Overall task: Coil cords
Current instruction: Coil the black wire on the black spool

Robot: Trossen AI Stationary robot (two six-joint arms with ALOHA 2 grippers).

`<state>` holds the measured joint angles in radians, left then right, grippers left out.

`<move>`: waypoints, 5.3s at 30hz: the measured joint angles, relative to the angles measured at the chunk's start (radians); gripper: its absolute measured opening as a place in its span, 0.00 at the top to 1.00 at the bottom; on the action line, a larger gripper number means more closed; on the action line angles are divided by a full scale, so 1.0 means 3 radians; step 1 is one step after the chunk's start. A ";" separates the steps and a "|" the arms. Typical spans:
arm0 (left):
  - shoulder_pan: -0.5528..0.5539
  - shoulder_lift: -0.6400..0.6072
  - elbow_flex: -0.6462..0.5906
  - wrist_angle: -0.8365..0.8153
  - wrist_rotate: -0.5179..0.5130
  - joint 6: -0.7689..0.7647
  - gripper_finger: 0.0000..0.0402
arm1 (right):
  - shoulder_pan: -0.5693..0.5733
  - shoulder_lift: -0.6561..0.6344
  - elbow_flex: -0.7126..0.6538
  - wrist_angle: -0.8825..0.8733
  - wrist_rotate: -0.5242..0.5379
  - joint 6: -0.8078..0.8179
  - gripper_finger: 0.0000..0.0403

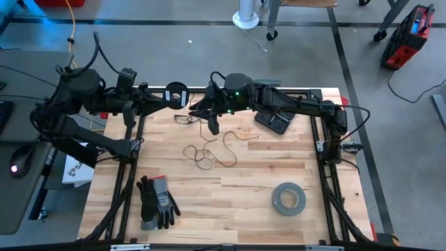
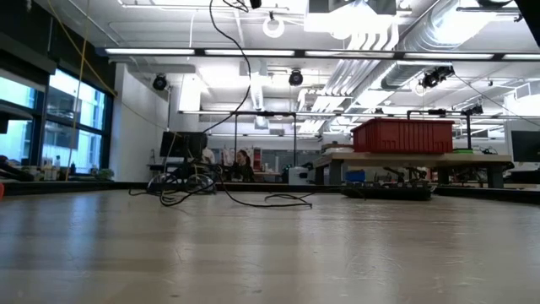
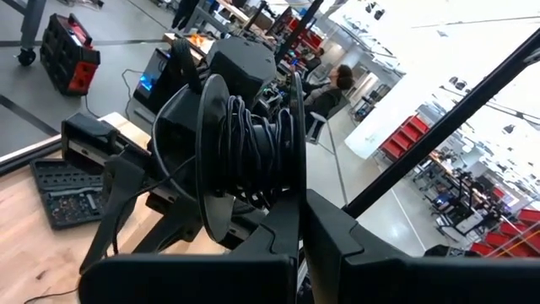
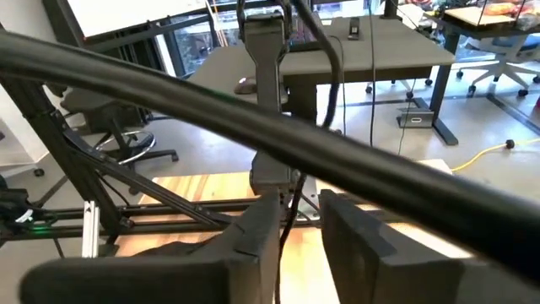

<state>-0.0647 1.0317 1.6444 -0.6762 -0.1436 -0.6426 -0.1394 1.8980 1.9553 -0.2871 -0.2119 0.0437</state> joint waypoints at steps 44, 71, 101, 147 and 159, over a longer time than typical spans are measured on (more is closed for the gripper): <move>-0.0001 0.0024 0.0000 -0.0020 -0.0064 0.0003 1.00 | -0.0013 -0.0069 0.0000 0.0043 0.0055 0.0125 0.85; 0.0048 0.0169 0.0000 0.0534 -0.0140 -0.0840 1.00 | 0.0526 0.0043 0.0003 0.1295 0.0396 -0.0262 1.00; 0.0210 0.0172 -0.0001 0.1031 -0.0114 -0.1017 1.00 | 0.0580 0.0242 0.0003 0.2117 0.0530 -0.0146 1.00; 0.0179 0.0382 0.0001 0.1002 0.0775 -0.2436 1.00 | 0.0479 0.0242 -0.0001 0.2411 0.1058 -0.0323 1.00; 0.0050 0.0144 0.0001 0.0456 0.0936 -0.2396 1.00 | 0.0394 0.0242 -0.0001 0.2229 0.1057 -0.0840 1.00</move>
<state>-0.0498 1.0749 1.6447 -0.5396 0.1373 -1.3613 -0.0212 1.9705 1.9549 0.3816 0.1051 -0.2081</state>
